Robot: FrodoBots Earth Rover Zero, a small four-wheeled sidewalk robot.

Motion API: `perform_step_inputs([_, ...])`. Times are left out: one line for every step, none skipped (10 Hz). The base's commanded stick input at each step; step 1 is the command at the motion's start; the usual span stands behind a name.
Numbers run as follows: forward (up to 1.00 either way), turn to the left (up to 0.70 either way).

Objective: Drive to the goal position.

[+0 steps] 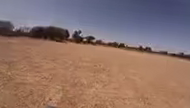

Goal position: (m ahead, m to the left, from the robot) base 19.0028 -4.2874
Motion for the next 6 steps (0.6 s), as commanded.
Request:
perform_step_inputs([0.5, 0.0])
perform_step_inputs([0.5, 0.0])
perform_step_inputs([0.5, 0.0])
perform_step_inputs([0.5, 0.0])
perform_step_inputs([0.5, 0.0])
perform_step_inputs([0.5, 0.0])
